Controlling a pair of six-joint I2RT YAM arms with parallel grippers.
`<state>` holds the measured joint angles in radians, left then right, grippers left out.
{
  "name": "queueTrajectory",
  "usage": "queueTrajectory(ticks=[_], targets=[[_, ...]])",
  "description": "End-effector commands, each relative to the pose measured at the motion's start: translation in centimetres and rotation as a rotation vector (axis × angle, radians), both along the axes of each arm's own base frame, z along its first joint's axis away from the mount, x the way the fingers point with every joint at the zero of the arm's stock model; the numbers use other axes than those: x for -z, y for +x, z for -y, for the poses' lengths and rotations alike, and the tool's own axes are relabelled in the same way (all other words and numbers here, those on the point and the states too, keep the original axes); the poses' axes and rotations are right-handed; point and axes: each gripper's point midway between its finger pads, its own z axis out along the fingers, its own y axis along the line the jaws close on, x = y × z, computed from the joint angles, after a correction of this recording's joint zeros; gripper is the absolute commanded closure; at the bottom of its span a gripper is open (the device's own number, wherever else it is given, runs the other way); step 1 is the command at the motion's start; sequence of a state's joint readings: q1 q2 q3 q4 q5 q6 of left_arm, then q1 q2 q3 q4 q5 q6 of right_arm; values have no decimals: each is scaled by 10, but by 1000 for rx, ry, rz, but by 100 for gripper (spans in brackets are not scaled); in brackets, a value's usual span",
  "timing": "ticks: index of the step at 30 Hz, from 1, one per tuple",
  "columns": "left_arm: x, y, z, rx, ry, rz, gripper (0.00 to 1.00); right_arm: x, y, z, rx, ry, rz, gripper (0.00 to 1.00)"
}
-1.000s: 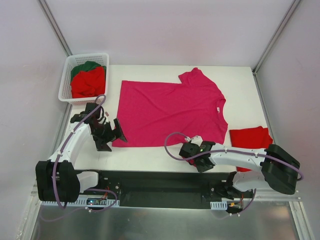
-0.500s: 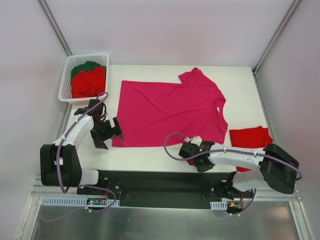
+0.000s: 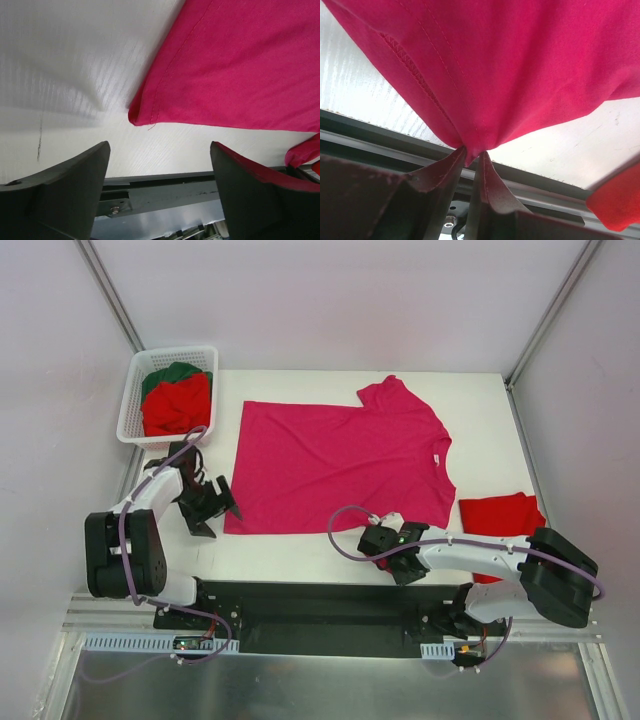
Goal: Fold and stack the t-shirts
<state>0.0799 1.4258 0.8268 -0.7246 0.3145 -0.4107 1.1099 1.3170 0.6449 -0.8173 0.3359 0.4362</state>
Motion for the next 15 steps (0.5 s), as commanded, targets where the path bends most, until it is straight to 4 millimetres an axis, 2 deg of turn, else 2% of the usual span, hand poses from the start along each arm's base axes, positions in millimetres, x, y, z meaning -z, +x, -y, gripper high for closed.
queueTrajectory(ticks=[1,3,8,15], targets=[[5,3,4,29,-35,2,24,-5,4,-6,0,12,9,80],[6,4,7,31,-53,6,34,-6,4,-6,-1,12,9,80],[15,2,9,32,-71,-14,46,-5,4,-6,0,11,11,80],[23,-2,2,17,-28,-46,47,-6,5,-6,2,12,13,80]])
